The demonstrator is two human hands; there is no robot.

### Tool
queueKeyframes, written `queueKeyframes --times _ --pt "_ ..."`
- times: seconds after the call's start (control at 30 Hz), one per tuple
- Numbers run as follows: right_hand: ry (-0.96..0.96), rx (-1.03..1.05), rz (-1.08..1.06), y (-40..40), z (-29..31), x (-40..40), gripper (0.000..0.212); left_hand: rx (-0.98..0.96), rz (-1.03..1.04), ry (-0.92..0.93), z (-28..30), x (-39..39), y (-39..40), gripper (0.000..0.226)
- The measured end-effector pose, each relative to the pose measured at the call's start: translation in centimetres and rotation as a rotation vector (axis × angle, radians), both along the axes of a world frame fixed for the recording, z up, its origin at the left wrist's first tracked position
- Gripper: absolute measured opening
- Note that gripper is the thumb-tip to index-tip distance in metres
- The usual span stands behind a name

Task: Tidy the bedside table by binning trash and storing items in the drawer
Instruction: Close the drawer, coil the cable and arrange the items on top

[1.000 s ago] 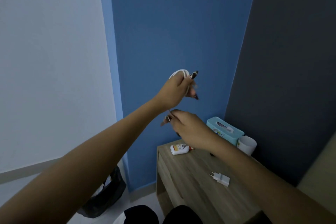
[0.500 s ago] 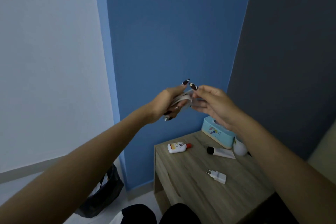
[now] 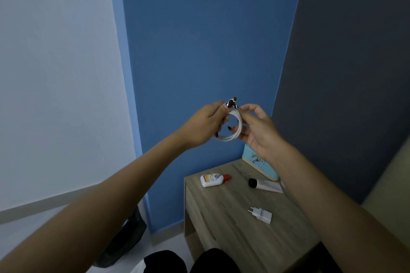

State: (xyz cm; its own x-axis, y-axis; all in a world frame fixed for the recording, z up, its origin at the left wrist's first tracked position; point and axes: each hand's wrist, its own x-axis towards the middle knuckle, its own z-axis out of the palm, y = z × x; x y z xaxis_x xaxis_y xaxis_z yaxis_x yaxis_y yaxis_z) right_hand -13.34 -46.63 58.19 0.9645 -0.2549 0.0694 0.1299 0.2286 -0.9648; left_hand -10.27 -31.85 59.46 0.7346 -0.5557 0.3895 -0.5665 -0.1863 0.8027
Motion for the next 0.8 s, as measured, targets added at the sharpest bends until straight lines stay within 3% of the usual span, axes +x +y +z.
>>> queueKeyframes --times 0.07,0.3,0.5,0.67,0.8 --pt "0.027 -0.029 -0.018 0.1 -0.4 0.0 0.001 0.037 0.033 -0.046 -0.1 0.1 -0.2 0.038" --pt "0.036 -0.046 0.237 0.0 -1.4 -0.6 0.034 0.157 0.141 -0.236 -0.8 0.5 -0.2 0.029" --pt "0.042 -0.231 0.338 -1.1 -1.3 -1.1 0.019 0.214 0.158 -0.365 -1.6 1.1 -0.4 0.028" --pt "0.075 -0.290 0.207 -1.1 -1.4 -1.1 0.017 0.217 0.145 -0.409 -1.9 1.3 -0.9 0.027" --pt "0.113 -0.359 0.217 -1.4 -1.2 -1.2 0.020 0.209 0.129 -0.409 -2.2 1.4 -0.9 0.027"
